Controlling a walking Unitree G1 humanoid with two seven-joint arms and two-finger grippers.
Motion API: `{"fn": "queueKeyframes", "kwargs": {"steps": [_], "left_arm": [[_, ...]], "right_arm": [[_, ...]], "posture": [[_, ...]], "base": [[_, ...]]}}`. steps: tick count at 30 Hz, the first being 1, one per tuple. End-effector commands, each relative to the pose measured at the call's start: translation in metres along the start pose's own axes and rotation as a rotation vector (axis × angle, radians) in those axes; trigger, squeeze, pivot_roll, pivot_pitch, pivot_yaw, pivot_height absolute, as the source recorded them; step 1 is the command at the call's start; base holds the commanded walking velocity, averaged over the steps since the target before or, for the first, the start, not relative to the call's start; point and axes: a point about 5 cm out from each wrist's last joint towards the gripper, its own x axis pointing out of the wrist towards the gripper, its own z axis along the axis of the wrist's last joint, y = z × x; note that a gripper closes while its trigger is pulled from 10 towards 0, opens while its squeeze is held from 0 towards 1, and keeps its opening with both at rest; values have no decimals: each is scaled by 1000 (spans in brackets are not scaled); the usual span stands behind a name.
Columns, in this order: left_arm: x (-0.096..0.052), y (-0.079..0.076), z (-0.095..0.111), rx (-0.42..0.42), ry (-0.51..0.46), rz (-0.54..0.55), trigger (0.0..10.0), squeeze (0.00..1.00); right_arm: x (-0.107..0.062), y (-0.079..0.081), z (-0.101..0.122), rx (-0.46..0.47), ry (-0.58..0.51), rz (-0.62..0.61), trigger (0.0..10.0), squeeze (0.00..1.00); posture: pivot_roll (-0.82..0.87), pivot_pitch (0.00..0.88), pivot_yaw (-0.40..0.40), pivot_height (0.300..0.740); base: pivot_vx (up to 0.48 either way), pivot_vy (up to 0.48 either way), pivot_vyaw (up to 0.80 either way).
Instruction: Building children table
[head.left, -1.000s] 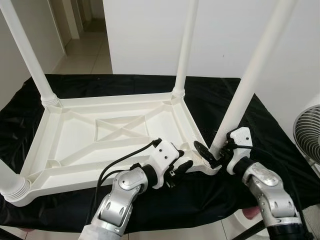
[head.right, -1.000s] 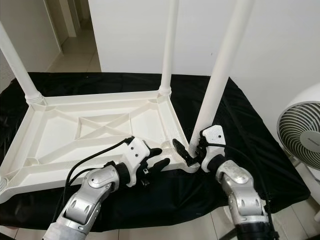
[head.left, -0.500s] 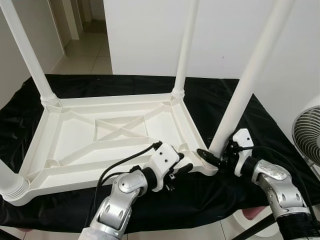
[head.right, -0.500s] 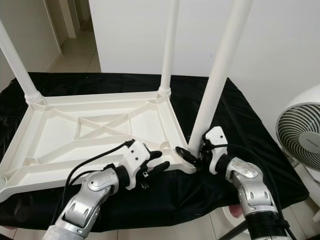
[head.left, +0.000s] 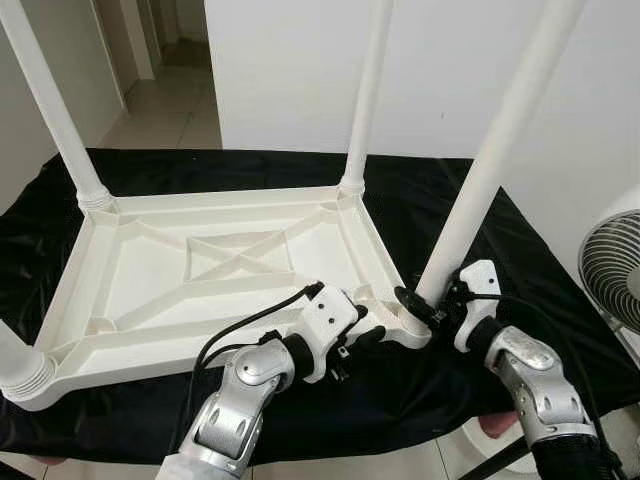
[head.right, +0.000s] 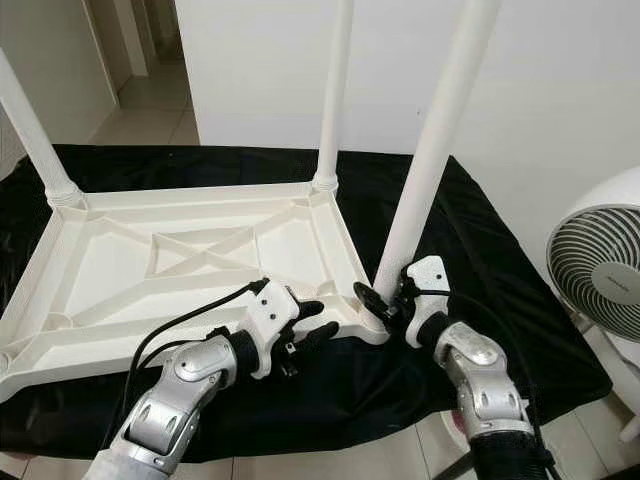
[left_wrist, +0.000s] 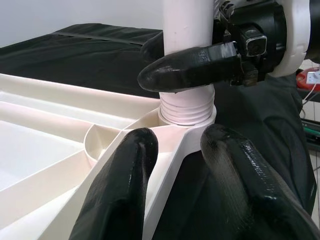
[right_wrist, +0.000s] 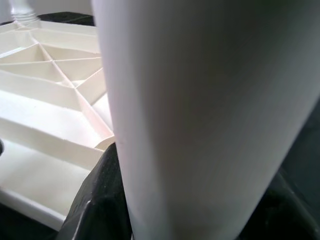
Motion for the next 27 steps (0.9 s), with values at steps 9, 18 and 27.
{"fn": "queueKeyframes", "kwargs": {"steps": [9,18,27], "left_arm": [[1,3,0,2,4,61,10000,0],[2,2,1,-1,2,52,10000,0],[1,1,1,-2,2,47,10000,0]], "right_arm": [[1,22,-6,94,13,-268,0,0],[-1,49,-7,170,14,-606,0,0],[4,55,-1,166,2,-531,10000,0]], "posture": [[-22,27,-23,740],[-15,31,-22,740],[-15,25,-21,740]], "base": [[0,0,0],[0,0,0],[0,0,0]]}}
